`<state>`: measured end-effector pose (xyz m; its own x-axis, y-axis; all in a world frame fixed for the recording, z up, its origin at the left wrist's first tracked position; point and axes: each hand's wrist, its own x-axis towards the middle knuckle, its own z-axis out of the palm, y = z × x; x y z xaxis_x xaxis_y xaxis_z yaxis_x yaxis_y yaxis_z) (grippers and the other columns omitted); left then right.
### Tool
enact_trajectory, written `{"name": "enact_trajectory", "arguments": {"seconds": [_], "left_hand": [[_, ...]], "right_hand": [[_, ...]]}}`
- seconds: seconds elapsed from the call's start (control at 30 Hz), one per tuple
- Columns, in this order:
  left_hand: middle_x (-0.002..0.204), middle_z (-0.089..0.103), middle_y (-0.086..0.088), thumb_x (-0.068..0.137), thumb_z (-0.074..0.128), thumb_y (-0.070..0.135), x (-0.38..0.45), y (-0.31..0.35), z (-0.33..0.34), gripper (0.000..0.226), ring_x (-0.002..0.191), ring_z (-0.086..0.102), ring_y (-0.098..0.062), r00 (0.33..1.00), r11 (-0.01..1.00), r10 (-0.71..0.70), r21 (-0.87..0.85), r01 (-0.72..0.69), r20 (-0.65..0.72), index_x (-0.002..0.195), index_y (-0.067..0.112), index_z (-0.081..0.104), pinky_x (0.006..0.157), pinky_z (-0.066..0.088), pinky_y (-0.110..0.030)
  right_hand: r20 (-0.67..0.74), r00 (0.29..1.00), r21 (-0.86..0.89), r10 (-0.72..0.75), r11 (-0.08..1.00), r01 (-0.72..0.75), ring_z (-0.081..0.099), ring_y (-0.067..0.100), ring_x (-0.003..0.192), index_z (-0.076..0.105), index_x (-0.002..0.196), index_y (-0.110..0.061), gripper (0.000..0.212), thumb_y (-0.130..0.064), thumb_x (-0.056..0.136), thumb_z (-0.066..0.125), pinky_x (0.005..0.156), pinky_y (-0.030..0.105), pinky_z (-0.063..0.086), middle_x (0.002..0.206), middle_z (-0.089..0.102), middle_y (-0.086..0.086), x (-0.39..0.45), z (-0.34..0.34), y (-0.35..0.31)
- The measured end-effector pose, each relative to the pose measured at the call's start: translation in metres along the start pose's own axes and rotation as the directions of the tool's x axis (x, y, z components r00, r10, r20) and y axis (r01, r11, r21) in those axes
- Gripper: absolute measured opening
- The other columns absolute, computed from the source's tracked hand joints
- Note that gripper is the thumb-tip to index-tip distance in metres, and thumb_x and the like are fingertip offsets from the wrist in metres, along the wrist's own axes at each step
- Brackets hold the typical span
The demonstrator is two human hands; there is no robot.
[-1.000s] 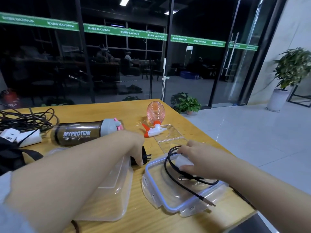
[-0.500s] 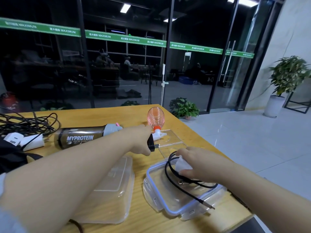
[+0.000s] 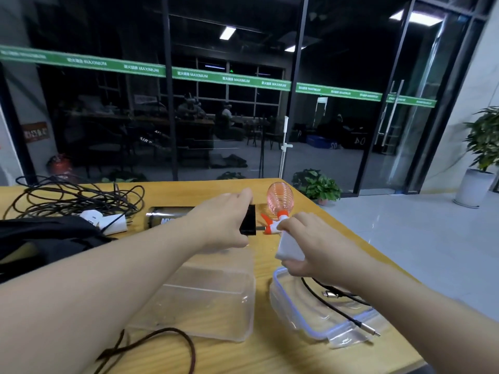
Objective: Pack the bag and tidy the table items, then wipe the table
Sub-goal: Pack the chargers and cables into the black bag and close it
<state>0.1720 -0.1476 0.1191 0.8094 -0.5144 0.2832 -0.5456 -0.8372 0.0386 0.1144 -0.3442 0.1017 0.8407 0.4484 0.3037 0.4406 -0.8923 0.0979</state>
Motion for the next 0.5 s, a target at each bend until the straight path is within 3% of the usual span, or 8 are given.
{"name": "enact_trajectory", "arguments": {"seconds": [0.23, 0.33, 0.5], "left_hand": [[0.084, 0.041, 0.006, 0.074, 0.063, 0.026, -0.048, -0.033, -0.021, 0.042, 0.081, 0.043, -0.017, 0.999, 0.999, -0.044, 0.028, 0.045, -0.031, 0.103, 0.019, 0.033, 0.06, 0.04, -0.031], [0.087, 0.037, 0.007, 0.074, 0.062, 0.026, -0.073, -0.051, -0.029, 0.043, 0.085, 0.042, -0.017, 0.996, 0.997, -0.032, 0.072, 0.038, -0.081, 0.107, 0.021, 0.035, 0.071, 0.045, -0.035], [0.103, 0.045, 0.007, 0.075, 0.062, 0.031, -0.116, -0.086, -0.034, 0.051, 0.096, 0.046, -0.016, 0.99, 0.99, -0.008, 0.14, 0.028, -0.14, 0.119, 0.023, 0.037, 0.082, 0.043, -0.032]], "right_hand": [[-0.045, 0.995, 0.004, -0.091, 0.996, 0.091, 0.033, 0.018, 0.121, 0.033, 0.139, -0.02, 0.066, -0.037, 0.083, 0.061, 0.094, 0.022, 0.032, 0.129, 0.038, -0.001, 0.022, -0.011, -0.05], [-0.06, 0.987, -0.012, -0.148, 0.989, 0.148, 0.033, 0.019, 0.119, 0.035, 0.136, -0.019, 0.063, -0.038, 0.082, 0.061, 0.087, 0.02, 0.028, 0.128, 0.037, 0.0, 0.031, -0.014, -0.073], [-0.075, 0.976, 0.011, -0.207, 0.978, 0.208, 0.035, 0.022, 0.116, 0.039, 0.131, -0.018, 0.06, -0.037, 0.08, 0.063, 0.094, 0.032, 0.038, 0.126, 0.04, 0.002, 0.05, -0.012, -0.115]]}}
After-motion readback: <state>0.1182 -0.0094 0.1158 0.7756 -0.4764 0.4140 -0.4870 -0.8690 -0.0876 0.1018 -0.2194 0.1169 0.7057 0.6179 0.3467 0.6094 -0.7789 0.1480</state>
